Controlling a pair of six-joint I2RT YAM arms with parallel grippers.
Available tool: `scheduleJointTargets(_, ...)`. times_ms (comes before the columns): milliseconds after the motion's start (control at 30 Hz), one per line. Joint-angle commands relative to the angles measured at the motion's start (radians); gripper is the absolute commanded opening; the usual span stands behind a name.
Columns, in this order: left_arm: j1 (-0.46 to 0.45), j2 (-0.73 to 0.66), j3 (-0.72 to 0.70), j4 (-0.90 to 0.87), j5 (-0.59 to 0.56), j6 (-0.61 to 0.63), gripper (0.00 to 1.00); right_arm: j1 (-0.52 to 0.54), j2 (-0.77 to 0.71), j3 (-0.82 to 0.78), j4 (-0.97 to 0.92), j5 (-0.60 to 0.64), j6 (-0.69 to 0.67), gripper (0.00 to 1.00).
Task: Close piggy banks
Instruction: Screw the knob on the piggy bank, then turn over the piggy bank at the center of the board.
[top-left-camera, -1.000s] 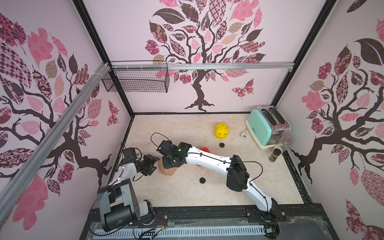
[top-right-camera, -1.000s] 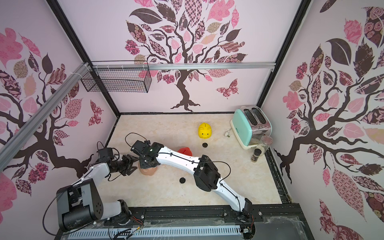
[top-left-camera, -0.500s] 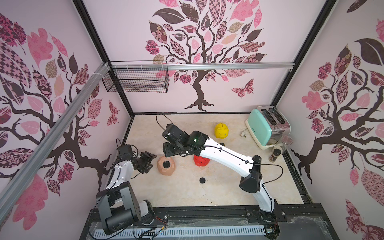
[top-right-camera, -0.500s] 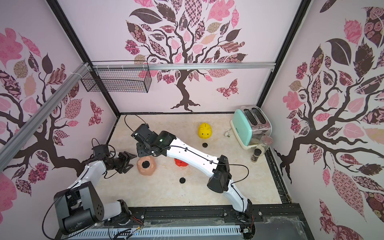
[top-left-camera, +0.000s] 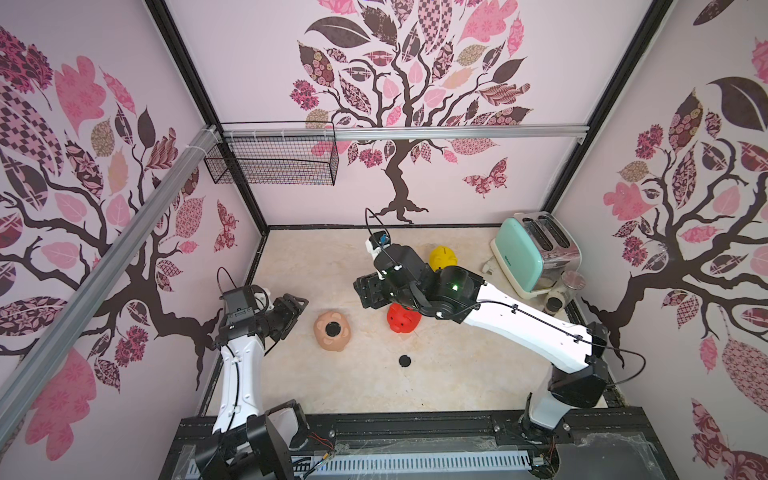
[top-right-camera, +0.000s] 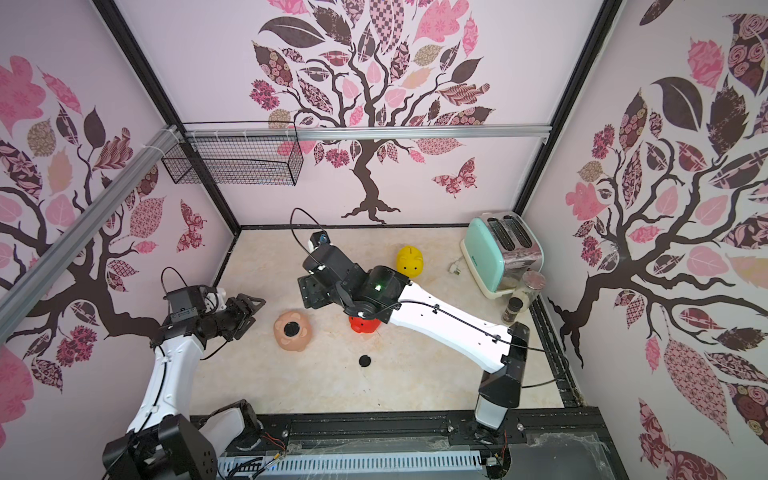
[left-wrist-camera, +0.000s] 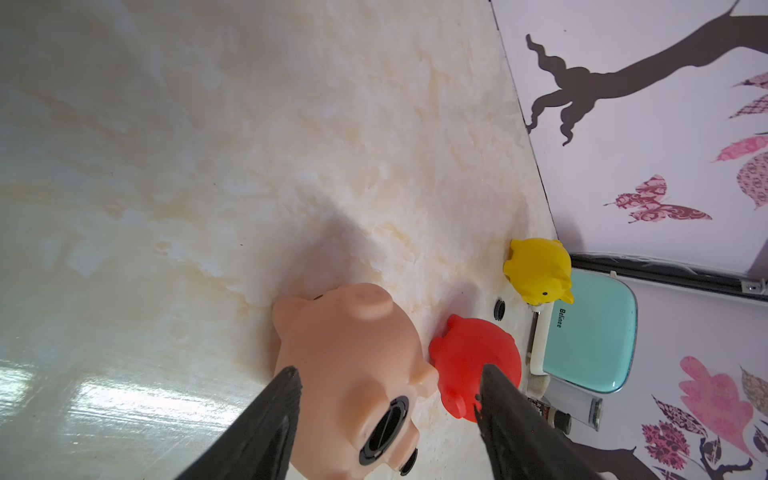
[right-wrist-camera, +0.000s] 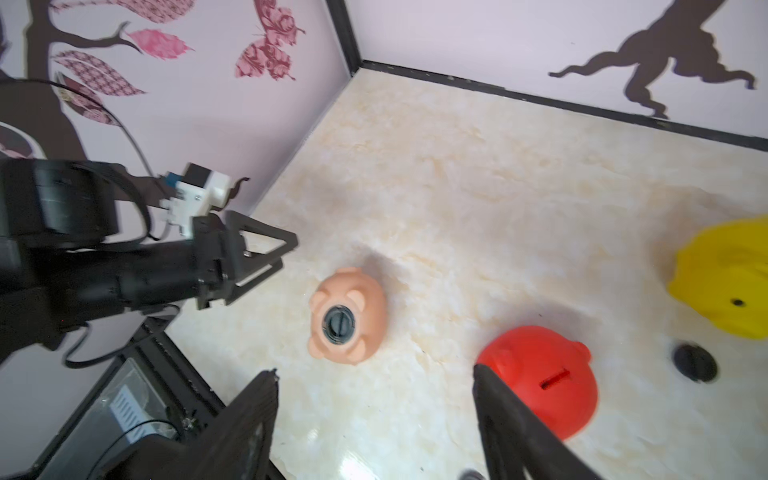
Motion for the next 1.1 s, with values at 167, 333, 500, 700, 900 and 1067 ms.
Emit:
scheduleJointTargets(167,-0.018,-0.085,0.008,0.012,-0.006,0.049,0.70,-0.141,-0.339,-0.497,0.198,-0.030,-0.050,0.99)
scheduleJointTargets(333,-0.018,-0.093,0.006,0.010,-0.012,0.048,0.70,-0.262,-0.456,-0.734,0.277,-0.195,-0.006,1.00)
scheduleJointTargets(500,-0.018,-0.112,0.001,0.007,-0.026,0.040,0.70,-0.269,-0.433,-0.796,0.282,-0.216,-0.003,1.00)
scheduleJointTargets(700,-0.018,-0.110,-0.006,0.014,-0.039,0.032,0.70,-0.336,-0.354,-0.838,0.361,-0.358,0.027,1.00)
scheduleJointTargets(900,-0.018,-0.089,-0.002,0.011,-0.024,0.034,0.70,-0.360,-0.257,-0.834,0.419,-0.418,0.053,1.00)
scheduleJointTargets(1067,-0.018,-0.091,-0.004,0.013,-0.025,0.033,0.70,-0.361,-0.189,-0.804,0.402,-0.388,0.053,1.00)
